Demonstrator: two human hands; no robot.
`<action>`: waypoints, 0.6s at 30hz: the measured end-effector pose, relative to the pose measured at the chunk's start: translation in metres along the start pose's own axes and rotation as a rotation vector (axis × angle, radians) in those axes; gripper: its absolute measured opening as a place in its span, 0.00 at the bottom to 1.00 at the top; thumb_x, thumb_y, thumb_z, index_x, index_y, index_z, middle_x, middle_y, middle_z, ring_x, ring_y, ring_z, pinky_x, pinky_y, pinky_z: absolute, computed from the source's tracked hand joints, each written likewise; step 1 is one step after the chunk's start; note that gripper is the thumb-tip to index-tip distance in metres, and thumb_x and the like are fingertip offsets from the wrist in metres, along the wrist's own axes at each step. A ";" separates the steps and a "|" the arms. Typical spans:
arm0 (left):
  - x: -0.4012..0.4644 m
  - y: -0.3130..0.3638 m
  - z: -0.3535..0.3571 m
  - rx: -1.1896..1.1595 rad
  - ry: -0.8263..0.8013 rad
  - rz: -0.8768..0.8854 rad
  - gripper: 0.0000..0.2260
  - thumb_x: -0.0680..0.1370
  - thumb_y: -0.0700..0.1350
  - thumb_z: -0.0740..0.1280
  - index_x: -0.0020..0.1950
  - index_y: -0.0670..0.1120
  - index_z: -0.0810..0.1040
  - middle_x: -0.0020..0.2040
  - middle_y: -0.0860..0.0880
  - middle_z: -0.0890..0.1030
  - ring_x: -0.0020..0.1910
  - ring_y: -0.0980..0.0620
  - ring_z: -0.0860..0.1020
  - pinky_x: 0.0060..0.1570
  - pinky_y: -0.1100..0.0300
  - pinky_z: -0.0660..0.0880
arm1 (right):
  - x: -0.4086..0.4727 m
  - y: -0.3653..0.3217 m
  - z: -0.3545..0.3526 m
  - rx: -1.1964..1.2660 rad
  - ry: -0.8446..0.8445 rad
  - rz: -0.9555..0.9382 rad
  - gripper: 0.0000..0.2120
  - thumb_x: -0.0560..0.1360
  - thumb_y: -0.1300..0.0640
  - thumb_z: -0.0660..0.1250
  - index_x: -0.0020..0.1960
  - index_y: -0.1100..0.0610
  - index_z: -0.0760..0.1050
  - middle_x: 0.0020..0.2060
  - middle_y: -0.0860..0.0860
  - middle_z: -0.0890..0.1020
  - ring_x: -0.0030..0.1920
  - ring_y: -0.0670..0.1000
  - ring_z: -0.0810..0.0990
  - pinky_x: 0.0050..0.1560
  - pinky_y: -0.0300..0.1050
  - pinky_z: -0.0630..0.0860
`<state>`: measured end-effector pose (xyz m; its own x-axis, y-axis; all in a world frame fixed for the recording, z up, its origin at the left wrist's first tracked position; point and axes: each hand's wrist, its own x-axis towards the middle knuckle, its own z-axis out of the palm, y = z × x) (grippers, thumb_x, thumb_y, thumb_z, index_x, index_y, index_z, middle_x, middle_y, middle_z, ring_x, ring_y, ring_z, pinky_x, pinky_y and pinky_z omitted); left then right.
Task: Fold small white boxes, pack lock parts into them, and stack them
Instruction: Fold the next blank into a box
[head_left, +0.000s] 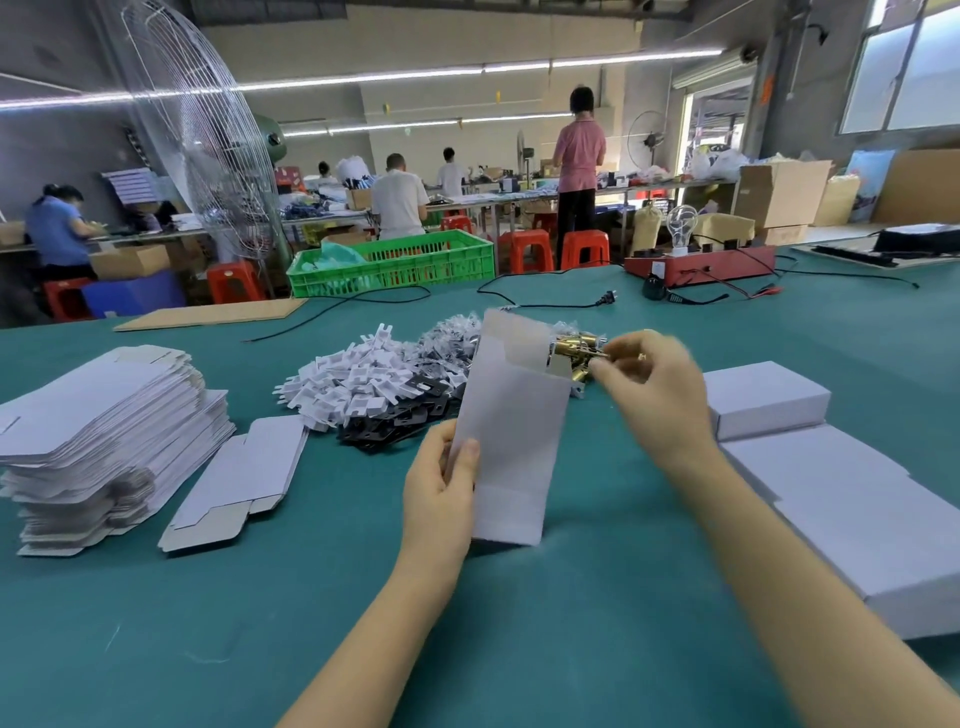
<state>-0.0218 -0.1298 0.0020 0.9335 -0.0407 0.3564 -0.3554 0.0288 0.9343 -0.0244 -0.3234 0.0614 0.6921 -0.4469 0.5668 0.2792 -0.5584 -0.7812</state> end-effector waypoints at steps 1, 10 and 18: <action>-0.001 0.003 0.002 0.005 0.009 0.048 0.11 0.83 0.38 0.60 0.52 0.53 0.77 0.44 0.61 0.83 0.43 0.64 0.78 0.43 0.73 0.72 | 0.005 -0.008 -0.010 -0.026 0.009 -0.073 0.05 0.73 0.59 0.72 0.47 0.57 0.77 0.45 0.54 0.80 0.41 0.47 0.78 0.44 0.36 0.74; -0.006 0.011 0.011 0.013 -0.003 0.162 0.09 0.83 0.38 0.60 0.55 0.49 0.78 0.49 0.59 0.83 0.50 0.61 0.79 0.51 0.71 0.71 | 0.000 -0.047 -0.021 -0.150 -0.490 -0.335 0.11 0.71 0.61 0.74 0.52 0.59 0.78 0.46 0.51 0.82 0.47 0.49 0.79 0.44 0.27 0.69; -0.002 0.010 0.008 0.087 0.004 0.186 0.09 0.83 0.40 0.61 0.53 0.52 0.78 0.49 0.58 0.83 0.49 0.59 0.79 0.49 0.68 0.73 | 0.000 -0.053 -0.020 -0.273 -0.547 -0.345 0.08 0.70 0.59 0.75 0.41 0.61 0.77 0.38 0.42 0.73 0.36 0.43 0.72 0.37 0.27 0.65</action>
<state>-0.0282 -0.1369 0.0110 0.8513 -0.0391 0.5232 -0.5246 -0.0506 0.8498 -0.0524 -0.3081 0.1080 0.8494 0.1635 0.5017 0.4160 -0.7923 -0.4462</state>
